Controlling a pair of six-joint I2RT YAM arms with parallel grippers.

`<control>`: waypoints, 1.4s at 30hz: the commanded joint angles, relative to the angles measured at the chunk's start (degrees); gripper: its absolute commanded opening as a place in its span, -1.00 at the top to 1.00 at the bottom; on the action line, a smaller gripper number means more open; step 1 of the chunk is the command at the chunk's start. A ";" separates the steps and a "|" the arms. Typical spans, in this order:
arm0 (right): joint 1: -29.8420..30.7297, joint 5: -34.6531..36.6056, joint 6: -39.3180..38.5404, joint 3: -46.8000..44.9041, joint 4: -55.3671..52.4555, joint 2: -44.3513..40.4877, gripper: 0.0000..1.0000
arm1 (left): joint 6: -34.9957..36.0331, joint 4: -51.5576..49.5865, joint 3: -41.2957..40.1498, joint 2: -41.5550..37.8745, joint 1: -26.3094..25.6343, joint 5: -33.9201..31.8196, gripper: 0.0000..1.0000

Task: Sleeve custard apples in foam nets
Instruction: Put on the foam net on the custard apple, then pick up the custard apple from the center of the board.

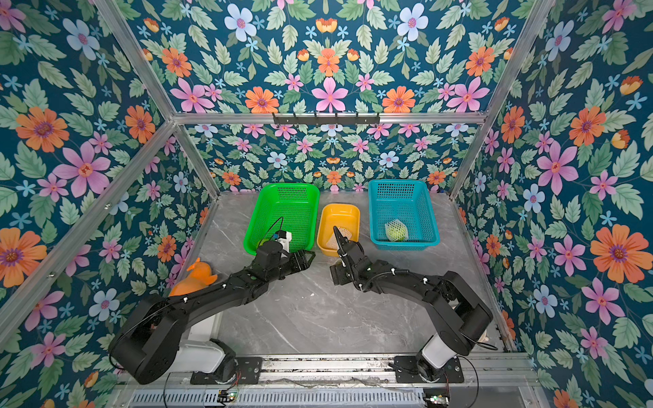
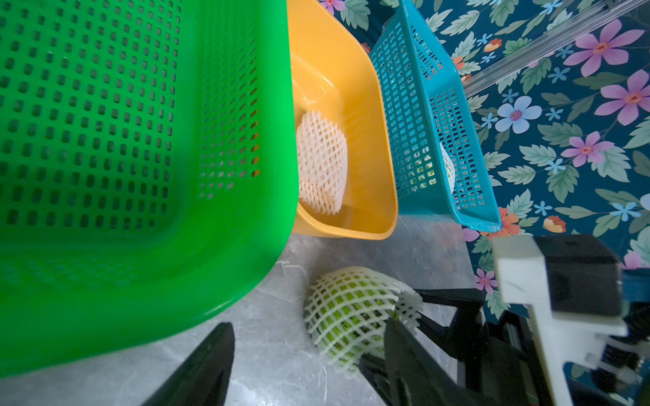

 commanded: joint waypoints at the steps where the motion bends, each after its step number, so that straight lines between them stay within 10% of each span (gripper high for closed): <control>1: 0.03 0.49 0.16 0.57 0.72 1.55 -0.64 | 0.75 0.33 0.03 -0.32 -0.04 0.05 -0.43; 42: 2.51 6.95 4.26 2.96 -4.16 1.01 -0.99 | 1.23 1.30 -1.14 -0.84 0.31 -0.12 -0.43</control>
